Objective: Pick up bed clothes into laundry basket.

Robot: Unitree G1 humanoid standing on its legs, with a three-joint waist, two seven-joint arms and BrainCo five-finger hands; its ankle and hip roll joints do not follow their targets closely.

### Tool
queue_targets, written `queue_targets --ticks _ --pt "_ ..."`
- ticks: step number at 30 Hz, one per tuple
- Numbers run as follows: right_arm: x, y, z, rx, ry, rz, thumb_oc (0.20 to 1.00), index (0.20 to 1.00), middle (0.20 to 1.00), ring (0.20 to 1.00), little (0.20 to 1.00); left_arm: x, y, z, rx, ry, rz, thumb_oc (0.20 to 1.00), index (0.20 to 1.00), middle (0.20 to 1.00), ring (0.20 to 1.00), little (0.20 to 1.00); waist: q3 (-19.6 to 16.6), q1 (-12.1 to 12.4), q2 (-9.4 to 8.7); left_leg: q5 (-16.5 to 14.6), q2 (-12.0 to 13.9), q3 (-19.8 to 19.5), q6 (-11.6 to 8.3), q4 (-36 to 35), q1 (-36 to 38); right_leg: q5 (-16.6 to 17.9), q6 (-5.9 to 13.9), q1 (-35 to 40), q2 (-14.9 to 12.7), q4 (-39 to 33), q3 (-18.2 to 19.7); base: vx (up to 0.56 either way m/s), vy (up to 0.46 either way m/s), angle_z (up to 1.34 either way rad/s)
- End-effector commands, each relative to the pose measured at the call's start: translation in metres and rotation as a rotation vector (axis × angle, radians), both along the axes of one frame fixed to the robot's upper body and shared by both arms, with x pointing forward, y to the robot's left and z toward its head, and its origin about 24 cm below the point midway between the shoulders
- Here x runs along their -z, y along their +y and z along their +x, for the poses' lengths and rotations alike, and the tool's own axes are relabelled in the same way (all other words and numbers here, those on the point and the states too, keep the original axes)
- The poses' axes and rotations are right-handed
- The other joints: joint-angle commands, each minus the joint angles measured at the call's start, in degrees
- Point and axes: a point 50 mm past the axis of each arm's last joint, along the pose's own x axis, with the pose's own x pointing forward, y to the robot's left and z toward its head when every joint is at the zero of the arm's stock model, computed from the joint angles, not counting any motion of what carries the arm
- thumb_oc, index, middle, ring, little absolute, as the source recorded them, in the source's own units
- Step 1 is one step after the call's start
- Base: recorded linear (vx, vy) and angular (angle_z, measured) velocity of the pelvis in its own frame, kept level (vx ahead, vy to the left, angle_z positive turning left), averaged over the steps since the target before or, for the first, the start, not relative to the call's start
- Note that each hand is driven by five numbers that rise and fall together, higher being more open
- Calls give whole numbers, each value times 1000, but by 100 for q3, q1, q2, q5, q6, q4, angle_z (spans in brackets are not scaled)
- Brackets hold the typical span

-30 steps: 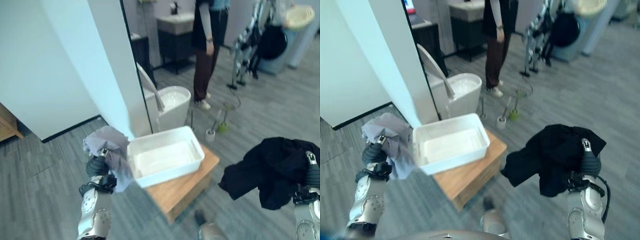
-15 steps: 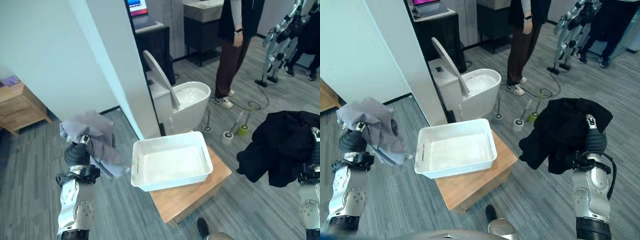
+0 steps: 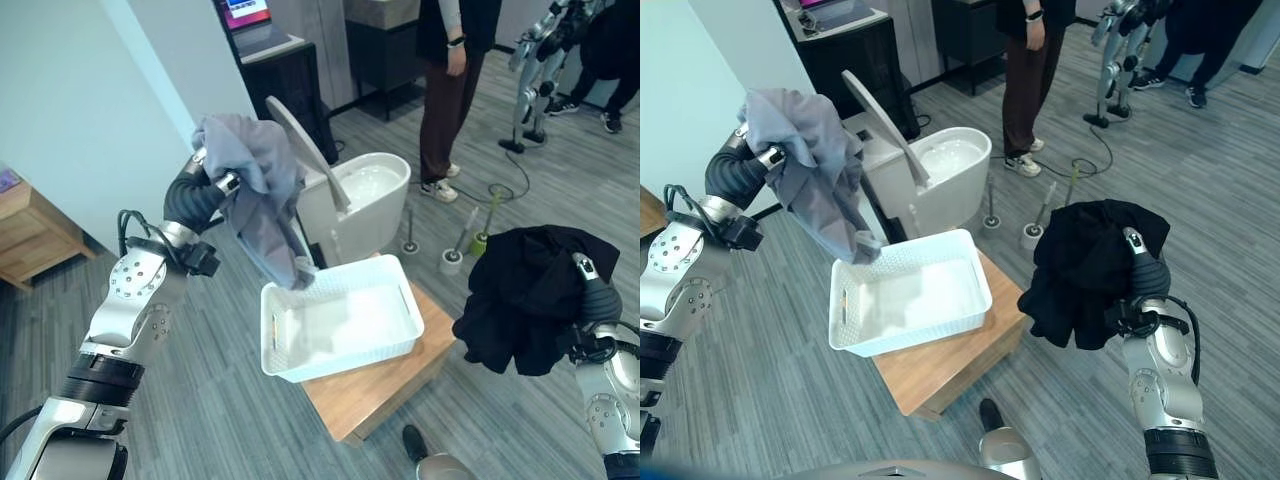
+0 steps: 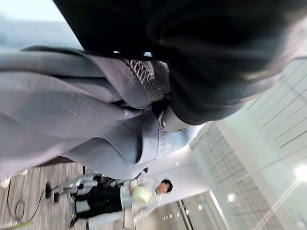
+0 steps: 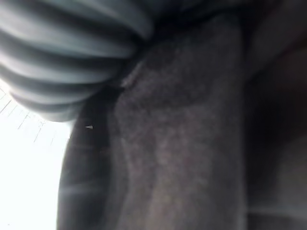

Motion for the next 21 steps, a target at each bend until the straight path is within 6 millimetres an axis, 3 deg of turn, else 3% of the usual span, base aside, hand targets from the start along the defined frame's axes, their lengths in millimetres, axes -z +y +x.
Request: queue_targets --ticks 1,7,11,15,21 --pt "-31 -7 6 5 -146 -34 200 200 200 200 200 -32 8 3 -45 -125 26 200 200 200 200 200 -434 -17 -245 557 -408 -102 179 57 -606 -540 168 62 -217 352 -141 0 0 0" --pt "-29 -8 4 16 -133 -35 200 200 200 200 200 -27 5 11 -46 -88 55 200 200 200 200 200 -421 -73 -228 527 -414 -47 185 57 -644 -468 199 63 -238 221 -102 14 8 -4" --pt "-24 -4 4 3 -116 -23 200 200 200 200 200 -16 -1 20 -20 -3 172 200 200 200 200 200 -357 -139 -201 520 -421 27 189 57 -720 -400 235 -16 -244 148 -52 -1 13 -13" --pt "-16 3 2 -21 -92 1 200 200 200 200 200 22 -13 25 29 137 261 200 200 200 200 200 -276 -190 -169 503 -455 100 203 57 -789 -371 269 -87 -273 121 3 8 12 -8" --pt "-13 7 3 -39 -76 1 200 200 200 200 200 48 -15 30 4 216 269 200 200 200 200 200 -235 -229 -173 481 -462 132 211 57 -816 -367 268 -125 -276 114 27 1 0 1"
